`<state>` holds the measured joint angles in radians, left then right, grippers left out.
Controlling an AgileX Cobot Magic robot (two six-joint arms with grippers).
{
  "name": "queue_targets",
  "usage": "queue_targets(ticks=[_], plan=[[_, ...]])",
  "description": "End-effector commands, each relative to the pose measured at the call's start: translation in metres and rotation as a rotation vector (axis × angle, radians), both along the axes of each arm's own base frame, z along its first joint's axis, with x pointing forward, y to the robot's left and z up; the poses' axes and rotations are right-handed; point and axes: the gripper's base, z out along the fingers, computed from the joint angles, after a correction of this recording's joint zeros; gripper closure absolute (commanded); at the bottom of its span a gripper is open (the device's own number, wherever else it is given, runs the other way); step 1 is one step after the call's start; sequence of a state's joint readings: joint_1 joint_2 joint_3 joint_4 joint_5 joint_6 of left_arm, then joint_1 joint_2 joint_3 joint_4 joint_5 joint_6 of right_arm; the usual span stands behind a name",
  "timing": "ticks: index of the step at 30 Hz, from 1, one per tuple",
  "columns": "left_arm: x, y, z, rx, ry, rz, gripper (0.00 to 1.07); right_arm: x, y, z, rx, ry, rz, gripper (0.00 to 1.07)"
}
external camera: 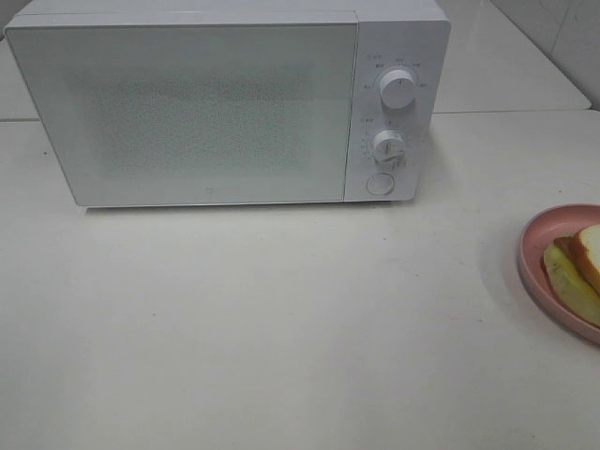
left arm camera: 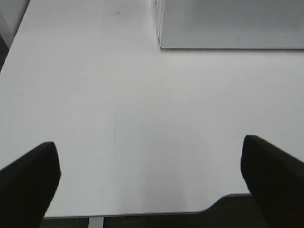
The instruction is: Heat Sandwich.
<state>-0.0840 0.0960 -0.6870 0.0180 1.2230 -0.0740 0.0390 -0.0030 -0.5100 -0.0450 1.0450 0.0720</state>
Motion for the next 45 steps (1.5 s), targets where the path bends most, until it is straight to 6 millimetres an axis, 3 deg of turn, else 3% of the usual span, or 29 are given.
queue_targets(ticks=[1,6,15,29,36,45], plan=[[-0.006,0.003,-0.012,0.008,-0.014,0.024,0.08,-0.003,0.0,-0.001,-0.002,-0.032,-0.001,0.32],[0.005,0.002,-0.04,-0.008,0.075,0.042,0.08,-0.003,0.0,-0.001,-0.002,-0.032,-0.001,0.32],[0.018,0.005,-0.036,0.025,-0.084,0.066,0.08,-0.003,0.0,-0.001,-0.002,-0.032,-0.001,0.32],[0.013,0.003,-0.037,0.036,-0.11,0.028,0.08,-0.003,0.0,-0.001,-0.001,-0.032,-0.003,0.32],[0.009,0.002,-0.038,0.037,-0.125,0.133,0.09,-0.003,0.0,-0.001,-0.001,-0.028,-0.003,0.32],[0.009,0.002,-0.038,0.039,-0.124,0.138,0.1,-0.002,0.0,-0.001,-0.001,-0.024,-0.003,0.32]])
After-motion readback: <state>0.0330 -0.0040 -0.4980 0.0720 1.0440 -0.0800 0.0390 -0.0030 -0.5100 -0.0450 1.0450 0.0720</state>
